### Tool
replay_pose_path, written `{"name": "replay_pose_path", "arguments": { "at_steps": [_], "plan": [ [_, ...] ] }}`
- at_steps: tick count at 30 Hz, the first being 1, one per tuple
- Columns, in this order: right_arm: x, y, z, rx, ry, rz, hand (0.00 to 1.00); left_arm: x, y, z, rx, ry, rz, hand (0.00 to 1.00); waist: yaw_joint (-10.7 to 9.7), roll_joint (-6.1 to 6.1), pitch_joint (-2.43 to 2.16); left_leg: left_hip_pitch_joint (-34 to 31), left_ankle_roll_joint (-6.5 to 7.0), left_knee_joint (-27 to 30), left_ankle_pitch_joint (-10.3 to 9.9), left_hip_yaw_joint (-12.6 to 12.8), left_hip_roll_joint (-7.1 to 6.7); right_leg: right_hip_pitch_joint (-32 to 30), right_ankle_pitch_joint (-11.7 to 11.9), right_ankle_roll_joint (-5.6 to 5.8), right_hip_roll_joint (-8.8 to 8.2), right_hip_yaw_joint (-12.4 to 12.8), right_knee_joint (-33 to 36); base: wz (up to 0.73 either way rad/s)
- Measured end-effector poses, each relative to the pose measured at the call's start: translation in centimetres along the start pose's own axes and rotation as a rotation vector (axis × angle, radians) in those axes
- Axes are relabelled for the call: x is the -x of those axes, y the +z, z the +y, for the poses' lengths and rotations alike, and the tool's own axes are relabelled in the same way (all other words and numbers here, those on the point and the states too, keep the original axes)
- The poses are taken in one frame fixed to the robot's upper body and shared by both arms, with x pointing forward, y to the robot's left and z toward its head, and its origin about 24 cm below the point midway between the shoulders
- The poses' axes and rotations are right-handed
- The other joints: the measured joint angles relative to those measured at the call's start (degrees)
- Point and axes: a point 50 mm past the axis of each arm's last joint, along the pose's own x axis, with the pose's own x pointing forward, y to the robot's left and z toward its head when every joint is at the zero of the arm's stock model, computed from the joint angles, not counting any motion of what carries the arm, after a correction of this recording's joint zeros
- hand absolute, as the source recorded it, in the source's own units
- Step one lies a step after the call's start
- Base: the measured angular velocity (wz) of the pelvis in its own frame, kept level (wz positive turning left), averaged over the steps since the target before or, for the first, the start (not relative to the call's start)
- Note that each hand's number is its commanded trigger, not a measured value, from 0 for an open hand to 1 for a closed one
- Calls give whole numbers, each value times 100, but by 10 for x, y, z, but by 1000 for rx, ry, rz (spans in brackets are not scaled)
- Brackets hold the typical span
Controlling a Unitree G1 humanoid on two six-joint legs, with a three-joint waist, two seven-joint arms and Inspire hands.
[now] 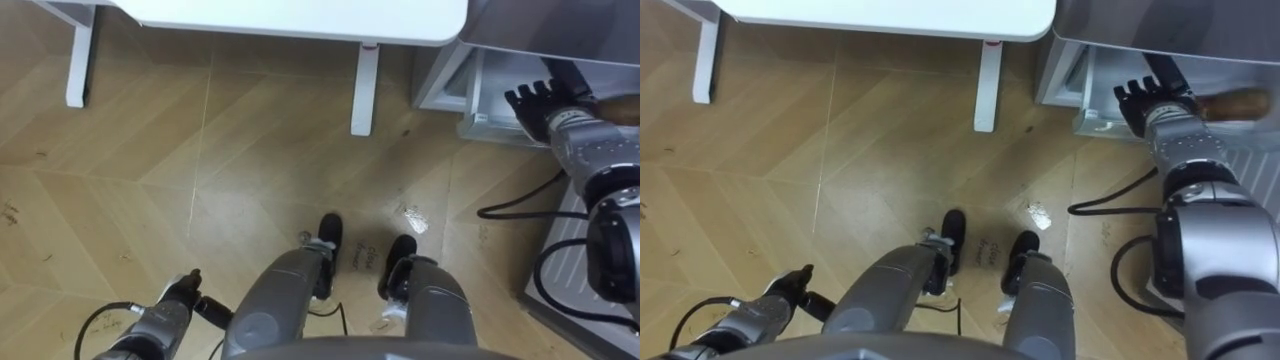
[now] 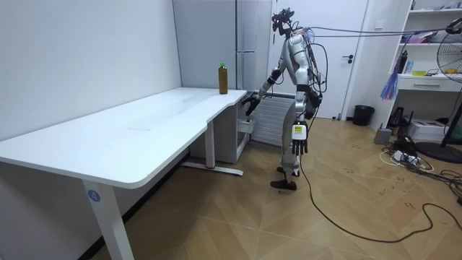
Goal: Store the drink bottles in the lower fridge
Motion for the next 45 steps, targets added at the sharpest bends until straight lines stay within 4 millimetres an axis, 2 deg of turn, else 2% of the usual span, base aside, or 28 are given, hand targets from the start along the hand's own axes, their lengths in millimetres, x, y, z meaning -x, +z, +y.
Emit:
{"name": "replay_pose_path", "arguments": {
  "at_steps": [12,19,22,26,28,30,31,33,35,38,41,45],
  "plan": [
    [0,-1,-6,39,-22,2,0,0,-1,0,-2,0,1,0,-38,-35,3,98,0,20,0,3,19,162,17,-6,4,-82,-73,1],
    [1,-6,-17,87,-47,34,0,0,-1,0,0,-12,1,0,-52,-56,-3,359,1,-79,0,23,109,591,156,15,164,-181,-442,0],
    [1,-6,-19,109,-44,35,0,0,0,0,0,-11,-4,0,-129,-67,-7,382,1,-80,0,45,113,626,154,17,162,-204,-434,6],
    [3,-7,-36,165,-54,43,0,0,4,2,4,-11,-25,0,-167,-67,-8,634,1,-158,-1,37,133,934,151,32,182,-238,-603,9],
    [4,-8,-44,198,-63,48,0,0,5,5,6,-6,-39,0,-188,-63,-15,761,-1,-182,-3,16,158,1113,171,44,266,-233,-737,3],
    [6,-9,-53,219,-73,53,0,0,6,7,25,-10,-49,0,-181,-64,-54,860,-12,-208,-14,28,195,1263,227,44,329,-226,-882,-6],
    [7,-9,-59,221,-70,54,0,0,6,9,36,-12,-53,0,-186,-59,-88,925,-14,-236,-15,24,220,1371,284,42,371,-229,-1004,-5],
    [10,-10,-68,236,-68,54,0,0,6,10,63,-10,-59,0,-241,-41,-120,1054,-22,-266,-20,-10,239,1569,347,46,424,-252,-1158,3],
    [14,-10,-86,278,-89,60,0,0,2,12,93,-1,-58,0,-323,-34,-179,1296,-24,-379,-21,-35,244,1873,405,63,466,-288,-1414,5],
    [24,-15,-115,350,-128,90,0,1,-4,13,132,3,-41,0,-334,-52,-261,1664,-24,-565,-22,-6,242,2237,453,92,495,-282,-1638,-4],
    [34,-25,-139,391,-144,133,0,2,-12,14,174,14,-32,0,-356,-81,-287,1967,-31,-705,-35,23,235,2491,446,107,502,-247,-1735,-8],
    [43,-31,-158,480,-166,178,0,4,-22,13,204,21,-22,0,-512,-103,-286,2259,-41,-781,-72,32,229,2752,428,128,514,-229,-1838,-3]
  ]
}}
